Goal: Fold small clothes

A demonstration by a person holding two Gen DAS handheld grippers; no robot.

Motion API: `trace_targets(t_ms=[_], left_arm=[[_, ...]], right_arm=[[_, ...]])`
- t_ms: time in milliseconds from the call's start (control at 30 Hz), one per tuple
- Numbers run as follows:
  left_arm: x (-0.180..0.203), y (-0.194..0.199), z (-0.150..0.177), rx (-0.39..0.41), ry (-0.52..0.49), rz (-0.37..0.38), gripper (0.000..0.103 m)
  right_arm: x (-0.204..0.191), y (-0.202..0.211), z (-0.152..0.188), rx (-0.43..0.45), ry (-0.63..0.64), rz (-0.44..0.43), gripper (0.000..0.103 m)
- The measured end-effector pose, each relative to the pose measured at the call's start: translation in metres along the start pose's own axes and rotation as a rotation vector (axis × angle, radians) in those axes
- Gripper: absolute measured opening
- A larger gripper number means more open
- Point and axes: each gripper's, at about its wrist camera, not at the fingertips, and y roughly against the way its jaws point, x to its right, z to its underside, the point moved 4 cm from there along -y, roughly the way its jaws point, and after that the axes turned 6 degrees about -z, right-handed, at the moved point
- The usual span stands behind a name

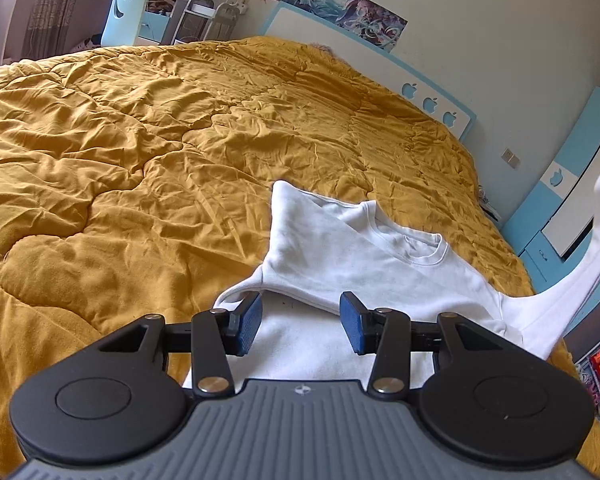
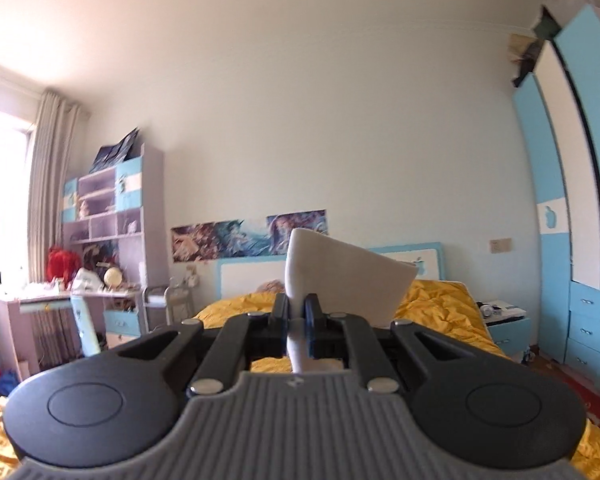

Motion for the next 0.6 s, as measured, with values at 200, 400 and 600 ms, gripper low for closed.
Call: trace_targets(t_ms=[200, 400, 600], left_arm=[[-0.036, 0.004, -0.010, 0.014, 0.092, -0.025, 0.051], [-0.060, 0.006, -0.015, 0.006, 0.154, -0.020, 0.051], [-0.062, 0.008, -0.014, 0.009, 0.134, -0.029, 0.051]], right_arm=[[-0.124, -0.065, 0.088, -0.166, 0.110, -0.157, 0.003], [-0.211, -0.107, 0.245, -0.512, 0.231, -0.266, 0.003], [-0.251, -0.100, 0.332, -0.661, 0.247, -0.275, 0.004]])
